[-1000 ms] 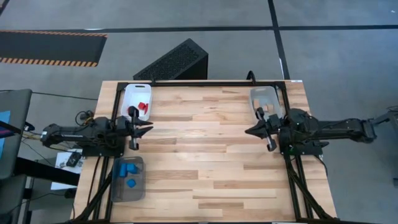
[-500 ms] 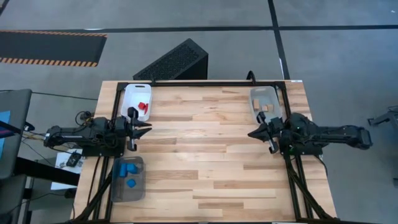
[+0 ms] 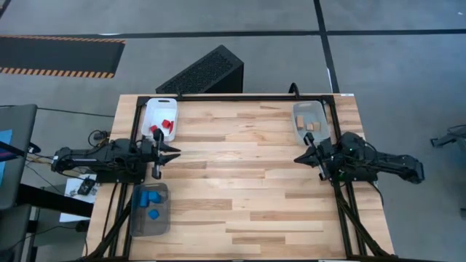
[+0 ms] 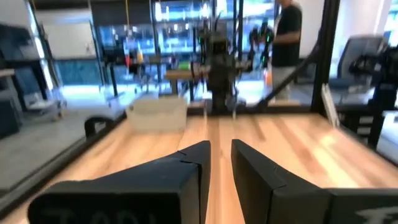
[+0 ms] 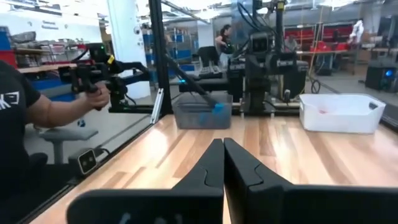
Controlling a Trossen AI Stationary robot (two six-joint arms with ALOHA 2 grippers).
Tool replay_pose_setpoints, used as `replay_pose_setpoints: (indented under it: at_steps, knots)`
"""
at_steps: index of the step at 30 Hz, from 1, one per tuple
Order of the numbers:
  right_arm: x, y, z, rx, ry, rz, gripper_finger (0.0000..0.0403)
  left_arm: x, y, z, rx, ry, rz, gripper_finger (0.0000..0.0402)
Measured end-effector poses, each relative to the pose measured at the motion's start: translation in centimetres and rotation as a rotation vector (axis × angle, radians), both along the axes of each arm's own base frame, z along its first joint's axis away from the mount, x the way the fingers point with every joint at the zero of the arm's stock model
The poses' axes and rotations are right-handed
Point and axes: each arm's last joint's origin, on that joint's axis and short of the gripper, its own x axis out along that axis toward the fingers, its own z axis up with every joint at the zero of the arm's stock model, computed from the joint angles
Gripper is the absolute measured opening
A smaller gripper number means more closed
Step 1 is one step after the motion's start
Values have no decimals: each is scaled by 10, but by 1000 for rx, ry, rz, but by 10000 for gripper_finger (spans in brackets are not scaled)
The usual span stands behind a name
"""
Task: Sort & place blocks by color
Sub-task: Return to Home Position
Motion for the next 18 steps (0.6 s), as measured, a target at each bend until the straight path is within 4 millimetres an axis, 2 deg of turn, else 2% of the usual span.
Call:
replay_pose_setpoints:
  at_steps: [6,14,18]
  knots:
    - [0,1,-2,-23,11,12,15,0,1,-10,29,106,33,56]
    - [0,0,-3,-97,1,-1,41,0,1,-10,57,103,18,47]
    - [0,-1,-3,-56,14,-14,48,3,0,-12,49,44,-6,31]
